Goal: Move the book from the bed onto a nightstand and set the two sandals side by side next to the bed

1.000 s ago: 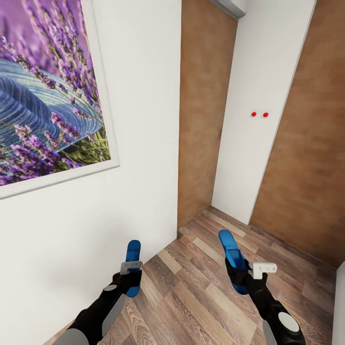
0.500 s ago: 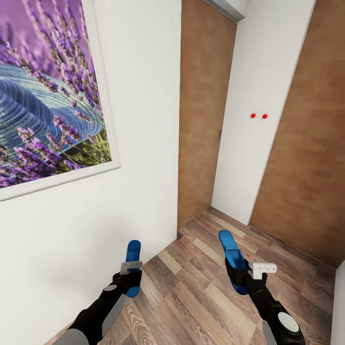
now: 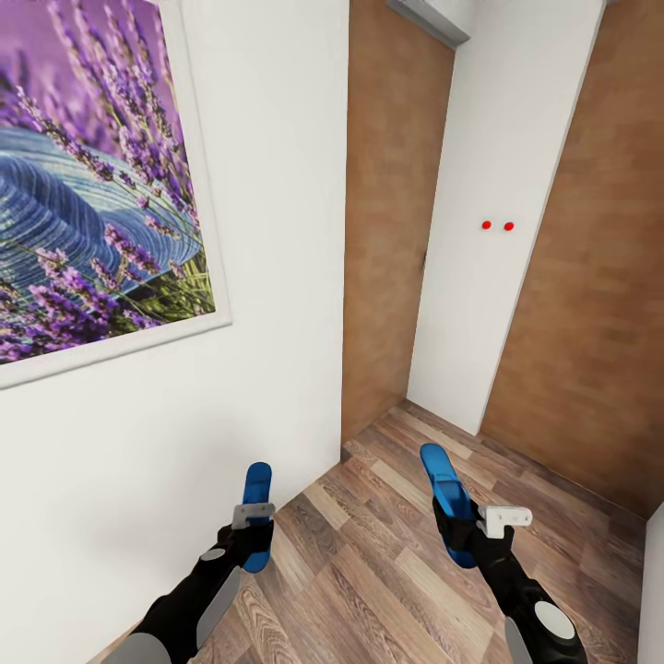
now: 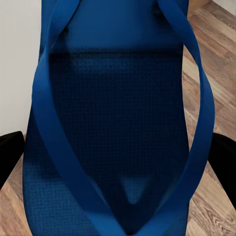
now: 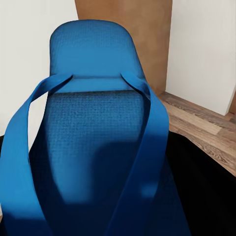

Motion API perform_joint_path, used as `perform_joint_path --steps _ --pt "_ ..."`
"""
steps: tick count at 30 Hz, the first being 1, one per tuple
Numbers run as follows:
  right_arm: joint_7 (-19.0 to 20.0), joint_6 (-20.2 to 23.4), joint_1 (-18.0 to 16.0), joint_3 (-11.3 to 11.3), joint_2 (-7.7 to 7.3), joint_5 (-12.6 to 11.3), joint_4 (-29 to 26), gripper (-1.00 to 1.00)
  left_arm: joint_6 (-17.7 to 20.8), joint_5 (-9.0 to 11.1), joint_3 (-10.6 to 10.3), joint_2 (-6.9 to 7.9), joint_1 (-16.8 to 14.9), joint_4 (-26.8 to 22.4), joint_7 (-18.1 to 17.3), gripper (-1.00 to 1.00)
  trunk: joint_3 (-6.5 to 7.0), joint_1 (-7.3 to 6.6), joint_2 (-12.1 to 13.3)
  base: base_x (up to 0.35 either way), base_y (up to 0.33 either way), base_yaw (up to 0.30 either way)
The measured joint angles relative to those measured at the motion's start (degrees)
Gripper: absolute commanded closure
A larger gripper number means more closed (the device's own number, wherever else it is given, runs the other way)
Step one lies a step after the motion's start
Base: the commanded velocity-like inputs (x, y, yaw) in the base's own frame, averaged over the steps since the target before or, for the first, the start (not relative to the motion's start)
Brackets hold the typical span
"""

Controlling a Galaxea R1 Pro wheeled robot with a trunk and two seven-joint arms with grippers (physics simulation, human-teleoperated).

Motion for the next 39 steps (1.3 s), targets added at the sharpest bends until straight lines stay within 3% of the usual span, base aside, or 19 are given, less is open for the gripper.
perform_joint_path --steps 9,39 --pt "0.05 -0.04 0.01 0.01 0.00 0.00 0.37 1.00 -0.02 -0.01 -1.46 -0.01 0.01 0.10 0.02 1.00 0.58 0.00 0.00 0.000 0.000 0.000" --pt "0.00 -0.03 -0.03 0.06 -0.01 0.00 0.75 1.00 0.00 -0.01 -1.60 0.00 -0.02 0.15 0.03 1.00 2.56 0.02 -0.09 0.000 0.000 0.000"
